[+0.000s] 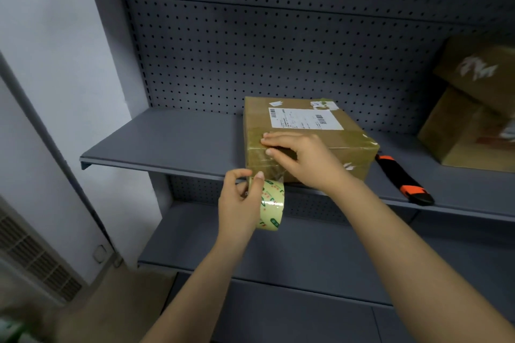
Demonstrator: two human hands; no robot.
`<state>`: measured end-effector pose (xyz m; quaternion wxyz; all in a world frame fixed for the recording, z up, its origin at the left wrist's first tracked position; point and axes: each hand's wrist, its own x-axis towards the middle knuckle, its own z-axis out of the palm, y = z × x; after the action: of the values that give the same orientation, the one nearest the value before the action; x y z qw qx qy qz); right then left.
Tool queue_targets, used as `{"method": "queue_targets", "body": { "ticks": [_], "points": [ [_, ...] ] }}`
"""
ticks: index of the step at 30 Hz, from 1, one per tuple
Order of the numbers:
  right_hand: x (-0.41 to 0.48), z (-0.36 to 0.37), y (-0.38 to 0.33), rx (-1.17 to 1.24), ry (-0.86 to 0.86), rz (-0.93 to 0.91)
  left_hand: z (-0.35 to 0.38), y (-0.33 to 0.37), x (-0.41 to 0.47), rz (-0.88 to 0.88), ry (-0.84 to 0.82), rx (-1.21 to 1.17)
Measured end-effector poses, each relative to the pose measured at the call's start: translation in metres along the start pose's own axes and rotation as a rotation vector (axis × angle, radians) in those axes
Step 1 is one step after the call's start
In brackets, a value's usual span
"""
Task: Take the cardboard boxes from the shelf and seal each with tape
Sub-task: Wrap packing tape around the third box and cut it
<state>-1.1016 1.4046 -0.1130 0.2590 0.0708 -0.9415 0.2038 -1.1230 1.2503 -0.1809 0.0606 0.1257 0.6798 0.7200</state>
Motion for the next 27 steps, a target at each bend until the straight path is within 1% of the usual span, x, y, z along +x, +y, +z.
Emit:
{"method": "queue_targets", "body": {
  "ticks": [4, 7, 9, 11, 13, 16, 18, 20, 22, 24, 25, 27],
  "points": [
    [-0.024, -0.017, 0.012, -0.04, 0.073, -0.003, 0.008, 0.002, -0.007, 0.0, 0.04, -0.004],
    [-0.049, -0.031, 0.026, -0.08, 0.188, 0.012, 0.017, 0.002, -0.014, -0.004, 0.075, -0.028],
    [-0.069, -0.041, 0.039, -0.108, 0.297, 0.081, 0.025, 0.002, -0.019, -0.002, 0.094, -0.045],
    [-0.09, -0.051, 0.056, -0.127, 0.385, 0.198, 0.036, 0.002, -0.022, -0.008, 0.106, -0.061],
    [-0.109, -0.061, 0.077, -0.172, 0.387, 0.341, 0.047, 0.002, -0.025, -0.016, 0.116, -0.078],
    [-0.128, -0.071, 0.11, -0.312, 0.338, 0.563, 0.063, 0.001, -0.031, -0.018, 0.141, -0.101],
    [-0.134, -0.073, 0.124, -0.389, 0.248, 0.707, 0.072, 0.001, -0.035, -0.022, 0.149, -0.097],
    [-0.134, -0.075, 0.131, -0.465, 0.115, 0.826, 0.078, 0.002, -0.038, -0.026, 0.157, -0.093],
    [-0.132, -0.075, 0.136, -0.513, 0.057, 0.847, 0.081, 0.002, -0.042, -0.029, 0.172, -0.1],
    [-0.129, -0.078, 0.135, -0.516, 0.081, 0.835, 0.083, 0.001, -0.044, -0.033, 0.186, -0.108],
    [-0.129, -0.081, 0.133, -0.5, 0.137, 0.831, 0.084, 0.0, -0.045, -0.037, 0.191, -0.111],
    [-0.132, -0.086, 0.125, -0.404, 0.338, 0.776, 0.084, 0.001, -0.046, -0.035, 0.199, -0.115]
  ]
}}
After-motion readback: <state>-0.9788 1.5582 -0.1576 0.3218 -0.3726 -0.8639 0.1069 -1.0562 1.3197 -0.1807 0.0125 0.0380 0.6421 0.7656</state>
